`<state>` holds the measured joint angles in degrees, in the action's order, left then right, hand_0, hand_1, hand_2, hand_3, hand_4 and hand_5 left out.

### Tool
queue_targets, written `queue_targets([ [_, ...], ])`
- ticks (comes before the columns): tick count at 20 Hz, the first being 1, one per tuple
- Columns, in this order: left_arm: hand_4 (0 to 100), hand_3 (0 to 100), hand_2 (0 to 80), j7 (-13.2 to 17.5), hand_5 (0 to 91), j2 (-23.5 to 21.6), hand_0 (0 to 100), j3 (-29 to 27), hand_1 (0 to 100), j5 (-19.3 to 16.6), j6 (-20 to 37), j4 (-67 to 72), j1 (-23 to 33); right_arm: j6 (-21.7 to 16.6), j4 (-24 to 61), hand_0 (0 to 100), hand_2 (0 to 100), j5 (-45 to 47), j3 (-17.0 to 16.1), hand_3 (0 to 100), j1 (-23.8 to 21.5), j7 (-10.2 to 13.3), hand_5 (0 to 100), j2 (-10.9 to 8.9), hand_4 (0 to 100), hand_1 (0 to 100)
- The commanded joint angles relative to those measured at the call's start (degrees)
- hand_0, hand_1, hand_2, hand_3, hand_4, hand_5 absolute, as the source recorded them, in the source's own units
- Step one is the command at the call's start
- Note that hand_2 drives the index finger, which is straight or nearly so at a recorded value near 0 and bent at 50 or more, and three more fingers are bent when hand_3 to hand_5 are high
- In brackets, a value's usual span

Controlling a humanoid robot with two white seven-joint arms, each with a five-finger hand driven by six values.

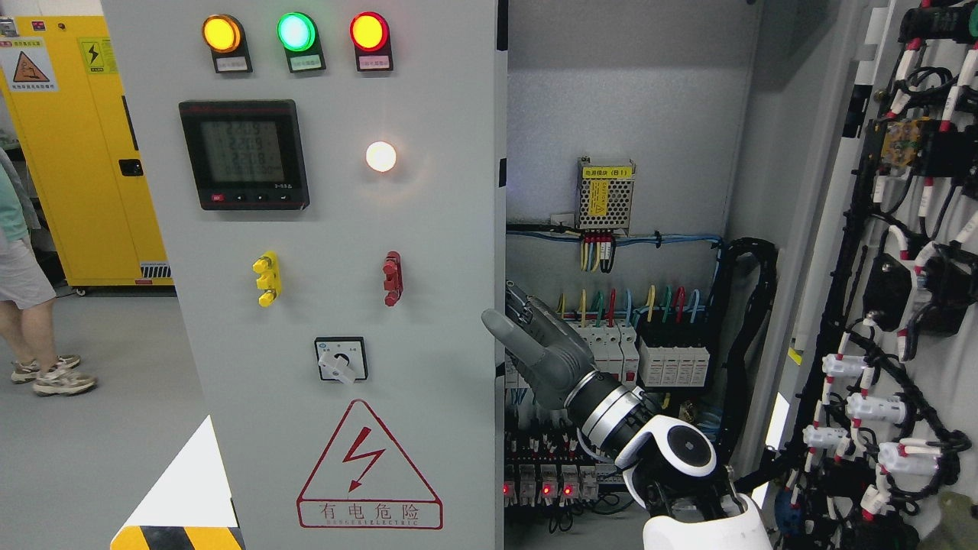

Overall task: Open door with both hands
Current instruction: 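Pull the indicator-light door outward with the right hand to swing it open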

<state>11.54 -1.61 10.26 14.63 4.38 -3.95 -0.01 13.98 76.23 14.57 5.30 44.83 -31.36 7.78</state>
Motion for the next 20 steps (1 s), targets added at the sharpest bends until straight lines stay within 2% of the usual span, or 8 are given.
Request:
queue_targets([
  [1,0,0,0.0,0.0,0.0,-0.1,12,0.0,56,0.0,0.0,0.0,-0.9,0.1,-2.9,0,4,0.9,-2.3,0,0.6,-3.0,0,-0.14,0,50],
  [2,0,0,0.0,0.0,0.0,0.0,12,0.0,56,0.0,0.0,0.1,-0.8,0.1,-2.9,0,4,1.1,-2.3,0,0.9,-3.9,0,-0.05,0,50],
  [6,0,0,0.0,0.0,0.0,0.1,12,0.0,56,0.0,0.0,0.2,-0.8,0.3,-2.8,0,4,1.2,-3.1,0,1.0,-4.2,0,-0.14,0,50],
  [11,0,0,0.0,0.0,0.0,-0.1,12,-0.1,56,0.0,0.0,0.5,-0.7,0.0,-1.7,0,4,2.1,-3.8,0,0.8,-7.3,0,-0.05,0,50],
  [15,0,0,0.0,0.0,0.0,-0.1,12,-0.1,56,0.0,0.0,0.6,-0.3,0.0,1.7,0,4,6.2,-3.3,0,-0.1,-7.6,0,-0.05,0,50],
  [20,0,0,0.0,0.0,0.0,-0.1,12,-0.1,56,0.0,0.0,0.7,-0.2,0.2,2.9,0,4,6.4,-1.6,0,-1.7,-7.6,0,-0.84,0,50],
])
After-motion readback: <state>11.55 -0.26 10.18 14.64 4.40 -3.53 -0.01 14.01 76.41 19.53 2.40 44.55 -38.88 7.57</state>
